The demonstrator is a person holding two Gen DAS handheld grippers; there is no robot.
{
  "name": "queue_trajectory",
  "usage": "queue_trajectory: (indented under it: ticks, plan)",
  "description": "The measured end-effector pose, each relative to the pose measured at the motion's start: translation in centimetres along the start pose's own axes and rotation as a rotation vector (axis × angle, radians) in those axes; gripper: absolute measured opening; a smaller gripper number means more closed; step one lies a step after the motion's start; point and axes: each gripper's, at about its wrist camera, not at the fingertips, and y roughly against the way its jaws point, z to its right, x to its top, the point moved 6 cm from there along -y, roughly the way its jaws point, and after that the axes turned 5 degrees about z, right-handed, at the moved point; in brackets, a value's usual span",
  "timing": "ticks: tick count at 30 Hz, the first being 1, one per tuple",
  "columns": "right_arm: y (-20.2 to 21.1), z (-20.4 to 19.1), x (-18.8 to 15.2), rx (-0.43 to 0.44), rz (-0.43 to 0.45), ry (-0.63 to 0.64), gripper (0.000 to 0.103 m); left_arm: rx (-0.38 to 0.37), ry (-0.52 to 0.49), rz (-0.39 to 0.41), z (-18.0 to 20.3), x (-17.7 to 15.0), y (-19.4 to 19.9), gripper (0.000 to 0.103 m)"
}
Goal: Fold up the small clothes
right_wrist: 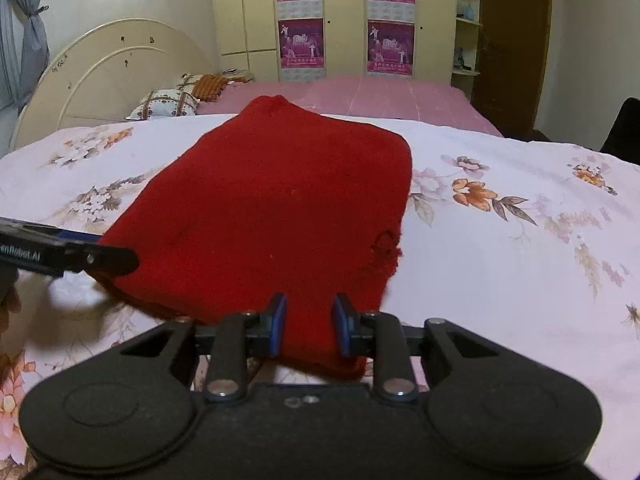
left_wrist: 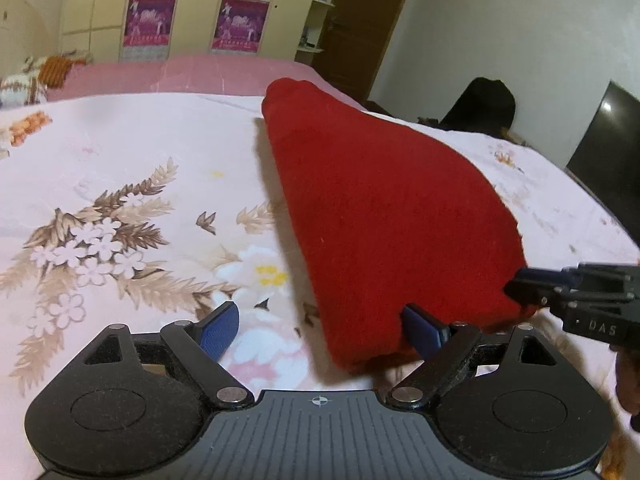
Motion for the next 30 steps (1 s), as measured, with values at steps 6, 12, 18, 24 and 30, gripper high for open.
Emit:
queue_trajectory:
  ticks: [6,12,18,24,30]
  plan:
    - [0.0,-0.1,-0.2,-0.005,-0.002,0.008,0.025,0.022,-0.065,-0.001,0.2,-0.6,0.7,0.088]
    - [2.1,-0.9,0.1,-0.01,0.026,0.01,0.038,0.039,-0.039,0.028,0.6,0.6,2.4,0.089]
    - [4.0,-0.3,0.0,0.001,0.061,-0.065,0.039,0.059,-0.041,0.037,0.8,1.5,2.7,0.089]
    - [4.1,0.9,0.5,0.002,0.06,-0.119,0.041,0.063,-0.035,0.037,0.5,2.3,2.4,0.089]
    - [3.8,2.0,0.9,0.009,0.061,-0.179,0.047,0.077,-0.022,0.043,0.1,2.8,1.6,0.103]
